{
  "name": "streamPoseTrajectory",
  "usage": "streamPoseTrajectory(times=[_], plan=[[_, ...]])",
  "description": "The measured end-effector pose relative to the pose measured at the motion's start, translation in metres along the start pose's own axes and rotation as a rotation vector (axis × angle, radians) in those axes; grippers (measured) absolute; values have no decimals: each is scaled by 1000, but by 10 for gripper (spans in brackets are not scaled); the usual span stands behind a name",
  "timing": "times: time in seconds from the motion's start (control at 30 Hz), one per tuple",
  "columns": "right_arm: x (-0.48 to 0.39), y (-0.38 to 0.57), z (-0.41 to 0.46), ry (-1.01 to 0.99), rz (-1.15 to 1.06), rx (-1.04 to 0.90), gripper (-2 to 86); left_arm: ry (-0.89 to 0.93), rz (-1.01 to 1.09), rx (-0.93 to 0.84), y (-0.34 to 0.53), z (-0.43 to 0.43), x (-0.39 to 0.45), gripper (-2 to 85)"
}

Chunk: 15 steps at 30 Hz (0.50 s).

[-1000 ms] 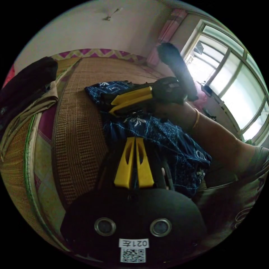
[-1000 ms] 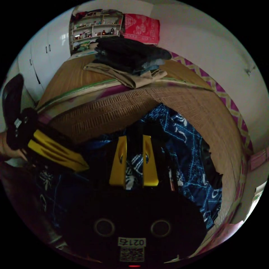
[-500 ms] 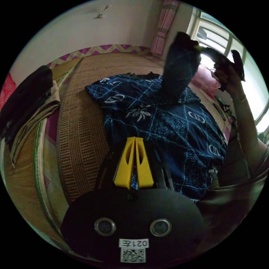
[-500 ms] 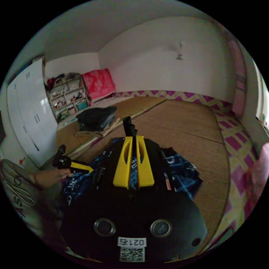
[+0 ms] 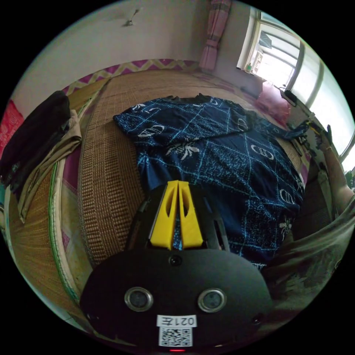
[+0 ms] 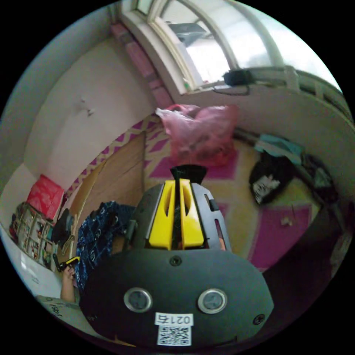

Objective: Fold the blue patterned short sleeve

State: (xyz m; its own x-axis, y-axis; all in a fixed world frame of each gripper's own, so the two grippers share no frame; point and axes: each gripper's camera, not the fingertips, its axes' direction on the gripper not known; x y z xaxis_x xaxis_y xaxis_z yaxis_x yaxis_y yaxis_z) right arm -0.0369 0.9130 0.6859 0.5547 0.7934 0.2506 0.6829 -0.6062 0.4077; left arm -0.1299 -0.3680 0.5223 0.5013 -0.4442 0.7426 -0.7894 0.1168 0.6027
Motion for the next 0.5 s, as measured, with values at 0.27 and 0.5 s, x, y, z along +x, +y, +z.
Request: streamPoseTrajectory(times=[0.27, 0.5], plan=[[159, 43, -6, -62, 219, -48, 9, 32, -8, 57, 6, -24, 35, -9], [221, 76, -25, -81, 312, -82, 48, 112, 260, 233, -33, -82, 128, 2]])
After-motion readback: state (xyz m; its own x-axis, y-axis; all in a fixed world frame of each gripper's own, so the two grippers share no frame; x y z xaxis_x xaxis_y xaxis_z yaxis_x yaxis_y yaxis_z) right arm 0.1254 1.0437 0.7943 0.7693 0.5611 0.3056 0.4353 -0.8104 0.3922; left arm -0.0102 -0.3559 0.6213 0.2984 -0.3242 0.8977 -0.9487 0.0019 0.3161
